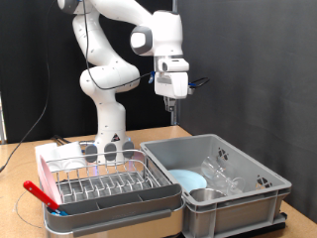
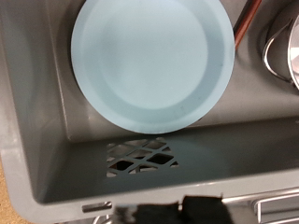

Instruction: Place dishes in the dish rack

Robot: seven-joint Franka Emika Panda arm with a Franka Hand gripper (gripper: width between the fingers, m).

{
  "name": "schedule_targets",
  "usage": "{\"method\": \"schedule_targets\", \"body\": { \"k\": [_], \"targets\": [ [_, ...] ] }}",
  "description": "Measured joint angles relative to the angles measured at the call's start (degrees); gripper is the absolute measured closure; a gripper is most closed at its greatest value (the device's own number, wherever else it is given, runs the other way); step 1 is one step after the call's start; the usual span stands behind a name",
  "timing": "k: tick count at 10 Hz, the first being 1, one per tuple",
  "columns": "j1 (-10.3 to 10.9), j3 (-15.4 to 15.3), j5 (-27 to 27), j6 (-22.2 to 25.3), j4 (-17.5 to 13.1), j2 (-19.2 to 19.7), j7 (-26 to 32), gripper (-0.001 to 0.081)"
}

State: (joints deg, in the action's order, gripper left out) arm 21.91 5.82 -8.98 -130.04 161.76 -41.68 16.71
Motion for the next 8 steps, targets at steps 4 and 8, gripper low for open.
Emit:
{"method": "schedule_targets", "body": {
  "k": [4,8],
  "targets": [
    [-0.8,0.3,-0.2,1.4,0.0,-0.9,0.7,0.0806],
    [-1.2,0.3,-0.2,1.7,0.1,-1.0,2.1,0.0806]
  ]
}}
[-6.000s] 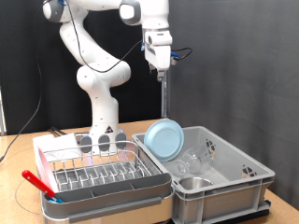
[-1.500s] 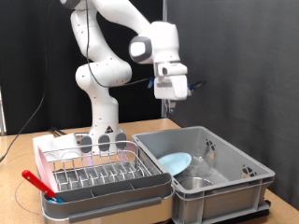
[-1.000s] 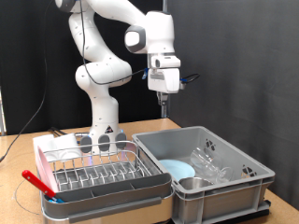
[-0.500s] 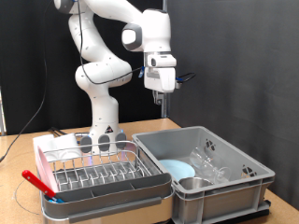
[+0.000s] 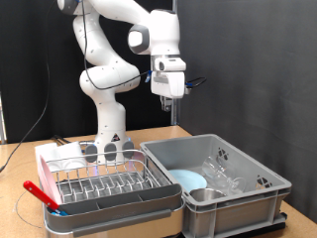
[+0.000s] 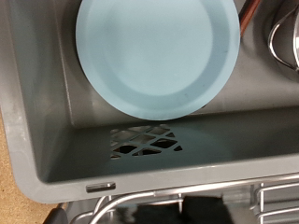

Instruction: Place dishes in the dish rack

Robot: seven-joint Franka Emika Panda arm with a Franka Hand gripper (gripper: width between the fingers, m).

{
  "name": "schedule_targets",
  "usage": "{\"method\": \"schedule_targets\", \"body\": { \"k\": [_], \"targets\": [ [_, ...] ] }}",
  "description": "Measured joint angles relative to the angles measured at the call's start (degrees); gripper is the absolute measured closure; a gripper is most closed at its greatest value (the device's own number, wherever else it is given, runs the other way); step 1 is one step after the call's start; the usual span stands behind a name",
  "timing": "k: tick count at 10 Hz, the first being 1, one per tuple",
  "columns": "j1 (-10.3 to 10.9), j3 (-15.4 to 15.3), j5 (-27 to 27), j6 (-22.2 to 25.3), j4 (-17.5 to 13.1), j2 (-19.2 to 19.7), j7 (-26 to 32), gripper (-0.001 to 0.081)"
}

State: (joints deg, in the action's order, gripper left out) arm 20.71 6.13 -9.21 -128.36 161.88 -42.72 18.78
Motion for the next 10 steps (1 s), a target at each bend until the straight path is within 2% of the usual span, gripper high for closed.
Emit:
{"method": "schedule_targets", "body": {
  "k": [1,2,3,4,5,6,7,8,9,10],
  "targets": [
    [0.0,0.0,0.0,0.7,0.0,0.0,0.3,0.0806],
    [0.0,0.0,0.0,1.3,0.0,0.0,0.6,0.0694],
    [0.0,0.0,0.0,1.9,0.0,0.0,0.6,0.0527],
    [0.1,0.0,0.2,2.7,0.0,0.0,0.7,0.0527],
    [0.3,0.0,0.6,3.5,-0.2,0.1,0.7,0.035],
    [0.6,0.0,1.3,4.8,-0.8,0.3,0.7,0.035],
    [1.1,0.1,2.5,6.3,-2.0,1.0,1.3,0.0149],
    [1.7,0.2,3.7,7.3,-3.1,1.8,2.6,0.0149],
    [2.5,0.9,4.4,7.9,-3.9,2.9,3.6,0.0],
    [2.5,0.8,4.3,7.8,-3.8,2.9,3.6,0.0]
  ]
}}
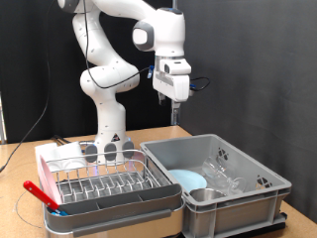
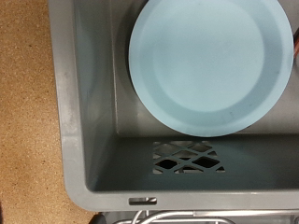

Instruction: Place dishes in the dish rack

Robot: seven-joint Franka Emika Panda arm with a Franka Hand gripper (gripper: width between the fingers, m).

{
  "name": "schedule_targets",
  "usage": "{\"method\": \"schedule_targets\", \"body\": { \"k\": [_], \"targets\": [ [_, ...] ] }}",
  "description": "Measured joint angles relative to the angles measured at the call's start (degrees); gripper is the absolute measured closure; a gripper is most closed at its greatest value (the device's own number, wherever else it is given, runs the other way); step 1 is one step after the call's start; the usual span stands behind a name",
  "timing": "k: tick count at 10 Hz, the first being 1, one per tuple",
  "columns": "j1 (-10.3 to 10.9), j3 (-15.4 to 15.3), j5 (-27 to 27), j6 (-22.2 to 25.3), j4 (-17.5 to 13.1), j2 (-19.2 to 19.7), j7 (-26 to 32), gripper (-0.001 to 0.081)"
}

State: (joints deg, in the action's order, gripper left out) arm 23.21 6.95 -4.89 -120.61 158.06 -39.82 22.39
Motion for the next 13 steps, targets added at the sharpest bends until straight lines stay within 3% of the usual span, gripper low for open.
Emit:
{"method": "schedule_targets", "body": {
  "k": [3,6,9,13],
  "targets": [
    [1.2,0.0,-0.5,0.1,-2.1,2.8,7.4,0.0],
    [3.3,-0.1,-1.8,7.8,-10.1,12.7,19.7,0.0],
    [3.8,-1.4,-2.6,8.7,-16.7,22.7,21.2,0.0],
    [3.6,-1.0,-2.6,7.1,-15.1,23.1,23.8,0.0]
  ]
}}
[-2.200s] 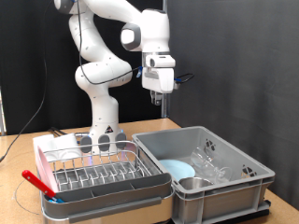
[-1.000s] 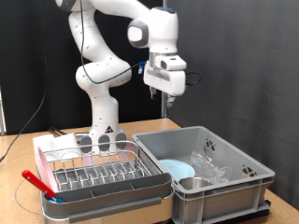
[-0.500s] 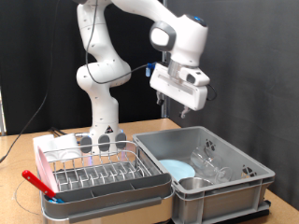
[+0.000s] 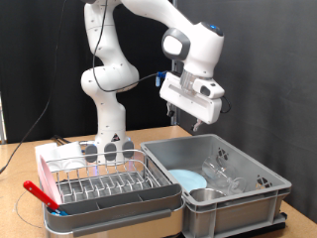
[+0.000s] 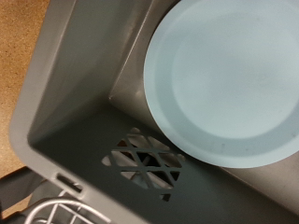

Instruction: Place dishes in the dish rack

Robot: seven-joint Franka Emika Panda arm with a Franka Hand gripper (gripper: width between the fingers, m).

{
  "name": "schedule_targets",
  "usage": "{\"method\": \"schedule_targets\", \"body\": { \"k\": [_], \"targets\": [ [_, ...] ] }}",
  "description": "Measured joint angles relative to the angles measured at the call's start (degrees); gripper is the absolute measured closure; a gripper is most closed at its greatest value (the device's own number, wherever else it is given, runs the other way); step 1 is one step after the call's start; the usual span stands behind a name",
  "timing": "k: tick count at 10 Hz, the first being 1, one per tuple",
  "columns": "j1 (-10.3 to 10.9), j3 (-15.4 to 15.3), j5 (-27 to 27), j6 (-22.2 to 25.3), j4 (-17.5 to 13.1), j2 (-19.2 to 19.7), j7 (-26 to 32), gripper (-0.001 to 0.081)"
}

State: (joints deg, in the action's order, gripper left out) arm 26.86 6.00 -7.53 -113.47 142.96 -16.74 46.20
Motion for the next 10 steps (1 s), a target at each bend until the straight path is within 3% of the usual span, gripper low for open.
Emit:
{"method": "schedule_targets", "body": {
  "k": [3,4,8,10],
  "targets": [
    [-0.3,0.1,0.1,-7.0,-0.4,6.3,-2.2,0.0],
    [-0.3,0.0,0.1,-8.0,-1.9,9.1,-3.1,0.0],
    [-0.3,0.0,0.1,-8.3,-1.7,10.6,-4.0,0.0],
    [-0.1,-0.1,0.1,-10.0,-2.7,14.9,-5.1,0.0]
  ]
}}
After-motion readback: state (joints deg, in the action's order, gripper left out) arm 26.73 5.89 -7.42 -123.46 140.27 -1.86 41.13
